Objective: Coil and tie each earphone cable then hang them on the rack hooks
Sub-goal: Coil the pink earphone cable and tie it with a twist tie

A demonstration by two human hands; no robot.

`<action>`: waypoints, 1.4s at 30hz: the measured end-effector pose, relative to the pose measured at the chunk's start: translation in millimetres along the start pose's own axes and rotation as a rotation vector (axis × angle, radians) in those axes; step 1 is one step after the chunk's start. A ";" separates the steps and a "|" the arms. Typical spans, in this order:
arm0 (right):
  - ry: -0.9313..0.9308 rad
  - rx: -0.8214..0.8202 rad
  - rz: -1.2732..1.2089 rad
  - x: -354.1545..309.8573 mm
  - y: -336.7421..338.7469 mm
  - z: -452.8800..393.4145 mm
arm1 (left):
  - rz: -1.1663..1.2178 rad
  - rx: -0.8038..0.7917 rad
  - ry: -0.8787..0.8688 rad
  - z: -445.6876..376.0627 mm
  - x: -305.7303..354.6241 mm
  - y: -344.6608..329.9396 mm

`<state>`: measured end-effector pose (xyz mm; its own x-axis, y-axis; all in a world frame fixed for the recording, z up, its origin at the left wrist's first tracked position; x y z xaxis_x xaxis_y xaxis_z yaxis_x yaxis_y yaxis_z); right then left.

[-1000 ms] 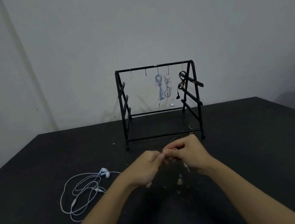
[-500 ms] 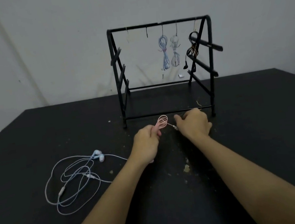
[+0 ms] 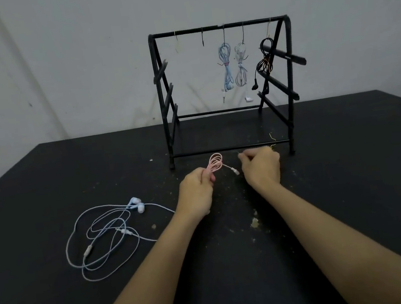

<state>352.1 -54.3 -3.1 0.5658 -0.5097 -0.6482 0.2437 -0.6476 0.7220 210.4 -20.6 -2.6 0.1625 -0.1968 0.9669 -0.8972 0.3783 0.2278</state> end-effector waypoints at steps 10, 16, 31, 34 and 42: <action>0.344 -0.101 -0.284 -8.2 27.1 56.3 | -0.058 -0.036 -0.058 21.2 16.5 -3.5; 0.387 -0.150 -0.184 -11.4 41.9 63.1 | 0.052 -0.109 -0.017 37.5 19.0 4.2; 0.734 -0.025 -0.097 -27.1 91.6 63.8 | -0.139 -0.160 -0.314 48.6 59.6 27.7; 0.717 -0.346 -0.109 -39.5 103.7 58.7 | -0.180 -0.234 -0.419 52.7 75.9 28.5; 0.779 -0.311 0.109 -43.8 117.8 59.9 | -0.393 -0.239 -0.600 39.7 78.2 36.6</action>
<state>308.9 -142.1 95.8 0.9523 0.0502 -0.3011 0.2975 -0.3740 0.8784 174.0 -58.0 76.7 0.1392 -0.7906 0.5963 -0.6947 0.3512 0.6277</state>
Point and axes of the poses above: each hand's wrist, its own z-axis away from the middle knuckle, its own y-axis out of the back of the hand, x = y × z, the point moved 1 cm from there along -z, towards the middle knuckle, and after that the axes turned 13 degrees about z, right-handed, at the moved point
